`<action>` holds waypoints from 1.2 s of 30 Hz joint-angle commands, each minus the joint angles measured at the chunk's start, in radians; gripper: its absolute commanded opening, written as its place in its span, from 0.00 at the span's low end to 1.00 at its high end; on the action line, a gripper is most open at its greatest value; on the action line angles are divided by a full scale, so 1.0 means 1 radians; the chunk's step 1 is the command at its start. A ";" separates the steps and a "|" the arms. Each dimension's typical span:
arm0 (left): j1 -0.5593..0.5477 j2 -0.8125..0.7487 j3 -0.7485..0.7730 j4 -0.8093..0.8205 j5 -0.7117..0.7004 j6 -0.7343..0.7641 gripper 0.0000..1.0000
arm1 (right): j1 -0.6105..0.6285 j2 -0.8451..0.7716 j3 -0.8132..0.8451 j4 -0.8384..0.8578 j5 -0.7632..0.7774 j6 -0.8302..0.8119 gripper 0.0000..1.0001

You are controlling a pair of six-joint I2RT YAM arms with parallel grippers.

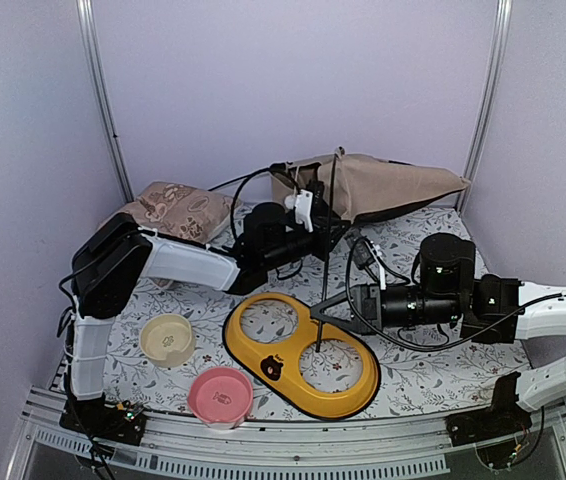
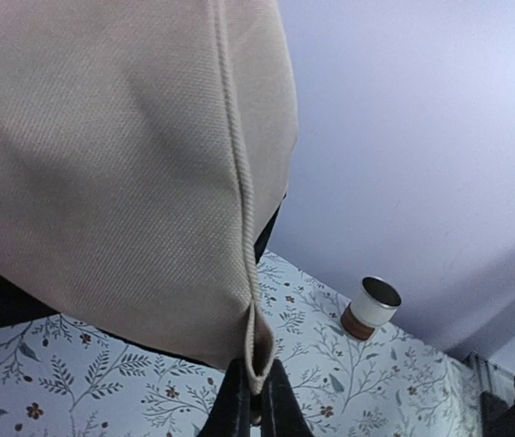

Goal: Set up the pet tent

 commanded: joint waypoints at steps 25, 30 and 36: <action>-0.290 -0.385 -0.588 -0.079 -0.280 0.116 0.00 | -0.022 -0.028 -0.314 0.208 0.024 0.257 0.00; -0.352 -0.432 -0.651 -0.097 -0.333 0.096 0.00 | -0.024 0.029 -0.257 0.232 0.076 0.231 0.00; -0.393 -0.504 -0.710 -0.138 -0.388 0.067 0.00 | -0.065 0.114 -0.190 0.264 0.089 0.208 0.00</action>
